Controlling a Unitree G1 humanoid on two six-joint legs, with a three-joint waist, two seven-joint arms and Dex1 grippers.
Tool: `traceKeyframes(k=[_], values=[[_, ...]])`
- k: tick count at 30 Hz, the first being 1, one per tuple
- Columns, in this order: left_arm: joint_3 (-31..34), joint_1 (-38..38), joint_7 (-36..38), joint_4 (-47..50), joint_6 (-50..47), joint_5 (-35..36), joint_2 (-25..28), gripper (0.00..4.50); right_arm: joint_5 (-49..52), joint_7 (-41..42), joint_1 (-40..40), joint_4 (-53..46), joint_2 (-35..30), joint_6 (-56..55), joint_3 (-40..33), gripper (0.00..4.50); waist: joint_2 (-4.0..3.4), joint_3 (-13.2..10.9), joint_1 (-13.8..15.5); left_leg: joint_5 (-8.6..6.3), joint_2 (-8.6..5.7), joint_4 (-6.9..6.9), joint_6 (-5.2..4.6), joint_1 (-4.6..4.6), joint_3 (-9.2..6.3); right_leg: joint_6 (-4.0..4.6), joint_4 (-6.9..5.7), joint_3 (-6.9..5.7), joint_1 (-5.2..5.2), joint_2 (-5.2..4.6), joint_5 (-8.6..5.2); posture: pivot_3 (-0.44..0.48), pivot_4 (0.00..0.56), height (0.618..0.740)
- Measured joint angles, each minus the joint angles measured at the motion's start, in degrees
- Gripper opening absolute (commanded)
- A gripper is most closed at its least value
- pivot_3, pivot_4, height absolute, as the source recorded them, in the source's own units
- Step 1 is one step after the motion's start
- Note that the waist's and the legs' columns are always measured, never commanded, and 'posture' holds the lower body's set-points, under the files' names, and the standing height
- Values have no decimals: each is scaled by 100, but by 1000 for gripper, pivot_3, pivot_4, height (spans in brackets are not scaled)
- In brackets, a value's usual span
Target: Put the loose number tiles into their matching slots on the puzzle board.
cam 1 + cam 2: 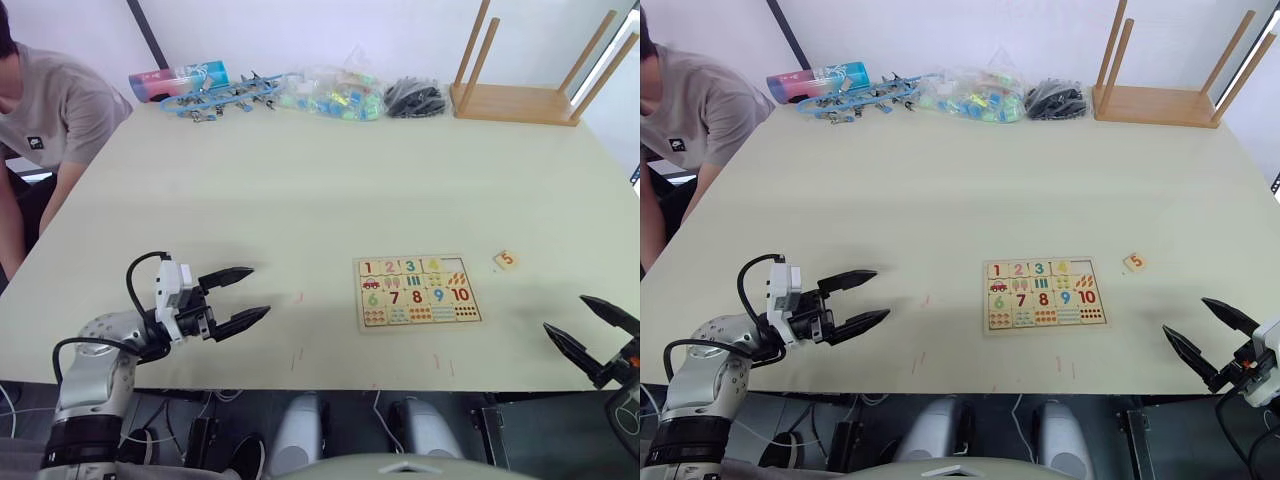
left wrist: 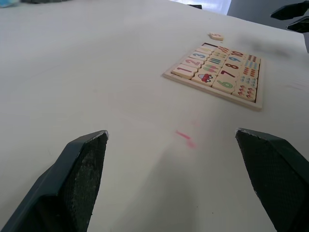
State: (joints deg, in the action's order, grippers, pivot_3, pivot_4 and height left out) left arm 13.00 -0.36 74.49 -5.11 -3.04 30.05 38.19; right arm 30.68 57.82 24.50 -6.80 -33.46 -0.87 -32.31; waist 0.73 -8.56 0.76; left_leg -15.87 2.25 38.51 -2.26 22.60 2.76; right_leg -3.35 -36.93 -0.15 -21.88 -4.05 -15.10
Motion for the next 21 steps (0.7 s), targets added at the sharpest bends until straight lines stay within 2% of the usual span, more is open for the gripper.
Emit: traceKeyframes(k=[11,21], values=[[-248,-522,435,26,23,-1,4,4500,-202,-372,-1010,124,-524,852,540,4433,1,1,-3,0,-5,1,0,2,-1,-5,-1,-1,-1,4,3,0,150,737],[-492,-924,821,68,-1,43,13,4500,-797,-568,-2369,1098,-1071,1642,1428,4433,0,1,-6,1,-11,4,-1,3,0,-6,-1,-1,0,8,4,0,150,737]])
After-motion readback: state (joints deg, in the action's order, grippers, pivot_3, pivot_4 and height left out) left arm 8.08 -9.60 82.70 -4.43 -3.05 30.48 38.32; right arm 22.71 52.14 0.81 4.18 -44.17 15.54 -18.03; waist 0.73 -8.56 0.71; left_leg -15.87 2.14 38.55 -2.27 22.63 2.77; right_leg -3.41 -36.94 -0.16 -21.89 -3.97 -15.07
